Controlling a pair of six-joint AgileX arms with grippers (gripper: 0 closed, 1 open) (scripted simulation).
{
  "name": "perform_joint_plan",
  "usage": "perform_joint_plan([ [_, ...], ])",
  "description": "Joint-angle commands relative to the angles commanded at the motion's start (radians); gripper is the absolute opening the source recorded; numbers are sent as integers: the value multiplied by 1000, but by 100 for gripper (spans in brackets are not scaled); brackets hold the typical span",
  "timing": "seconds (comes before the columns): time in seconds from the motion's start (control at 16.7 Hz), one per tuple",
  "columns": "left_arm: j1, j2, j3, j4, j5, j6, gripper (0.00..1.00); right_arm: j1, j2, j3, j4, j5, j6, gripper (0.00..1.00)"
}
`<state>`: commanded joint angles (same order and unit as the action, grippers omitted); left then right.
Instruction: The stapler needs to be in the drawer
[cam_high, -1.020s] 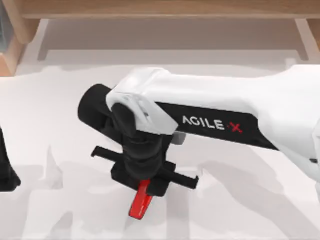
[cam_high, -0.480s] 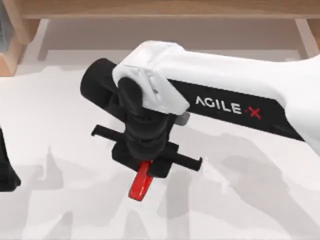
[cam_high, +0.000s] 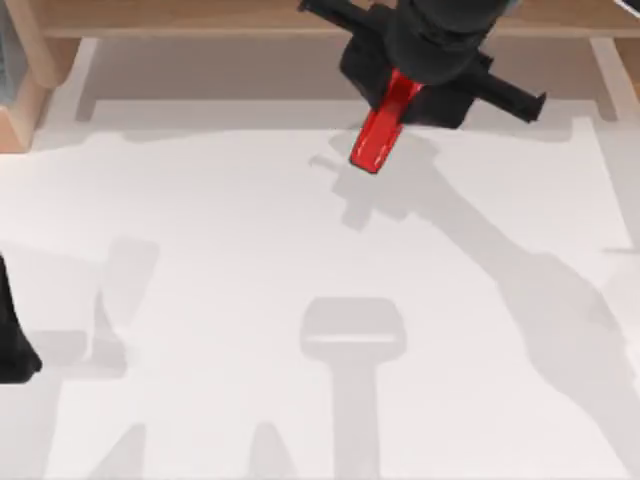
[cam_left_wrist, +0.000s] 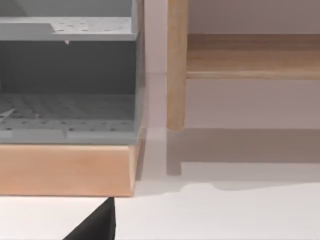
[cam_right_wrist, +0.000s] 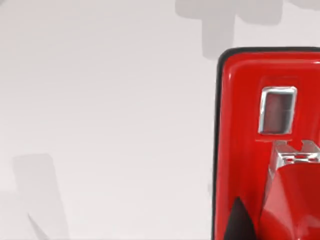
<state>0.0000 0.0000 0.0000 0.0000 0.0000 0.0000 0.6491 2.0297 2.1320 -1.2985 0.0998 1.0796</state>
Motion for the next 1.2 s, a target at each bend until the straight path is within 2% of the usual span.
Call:
perform_joint_plan([
  [0.36,0,0,0,0,0,0,100,-360,-32,205,-134,33,-309,0],
  [0.78,0,0,0,0,0,0,100,-783,169,382,-221,14,-811,0],
  [1.02,0,0,0,0,0,0,100,-934,348,435,-216,-23,-1100,0],
  [1.2,0,0,0,0,0,0,100,-994,498,457,-206,-54,-1290,0],
])
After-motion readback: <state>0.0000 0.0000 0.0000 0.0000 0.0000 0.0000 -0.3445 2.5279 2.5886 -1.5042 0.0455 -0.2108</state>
